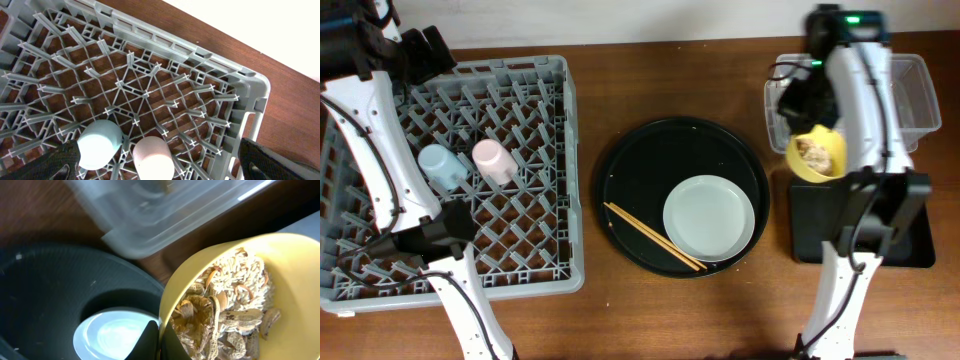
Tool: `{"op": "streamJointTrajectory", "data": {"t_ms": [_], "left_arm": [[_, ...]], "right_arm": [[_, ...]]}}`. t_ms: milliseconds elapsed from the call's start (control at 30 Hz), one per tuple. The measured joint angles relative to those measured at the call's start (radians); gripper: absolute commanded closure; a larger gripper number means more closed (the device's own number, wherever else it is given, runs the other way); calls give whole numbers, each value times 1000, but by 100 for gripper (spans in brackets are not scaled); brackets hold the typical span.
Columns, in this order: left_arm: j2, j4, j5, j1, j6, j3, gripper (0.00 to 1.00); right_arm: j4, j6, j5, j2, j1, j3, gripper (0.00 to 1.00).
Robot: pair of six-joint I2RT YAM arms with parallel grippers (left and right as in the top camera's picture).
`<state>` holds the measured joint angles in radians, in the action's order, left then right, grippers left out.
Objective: Sort waste into correct bins and load items into the dishwasher rack
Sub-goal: 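Carry the yellow bowl over the black rectangular tray, then tilt the yellow bowl to dump the rice scraps onto the black tray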
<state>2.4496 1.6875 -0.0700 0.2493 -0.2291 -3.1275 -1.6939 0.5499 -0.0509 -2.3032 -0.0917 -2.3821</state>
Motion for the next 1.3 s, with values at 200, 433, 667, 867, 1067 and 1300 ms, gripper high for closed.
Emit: {"op": "streamJointTrajectory", "data": {"t_ms": [200,433,667,867,1067,1300], "left_arm": [[0,0,0,0,0,0,0],[0,0,0,0,0,0,1],[0,0,0,0,0,0,1],[0,0,0,0,0,0,1],[0,0,0,0,0,0,1],[0,0,0,0,0,0,1]], "right_arm": [[1,-61,-68,0,-165,56,96],[0,-158,-147,0,-262,154,96],[-1,-330,-377,0,-457,248,96],[-1,-478,-578,3,-618,368,96],[-1,-578,-679,4,-708,395,96],[-1,-609,-778,29,-718,399,96]]}}
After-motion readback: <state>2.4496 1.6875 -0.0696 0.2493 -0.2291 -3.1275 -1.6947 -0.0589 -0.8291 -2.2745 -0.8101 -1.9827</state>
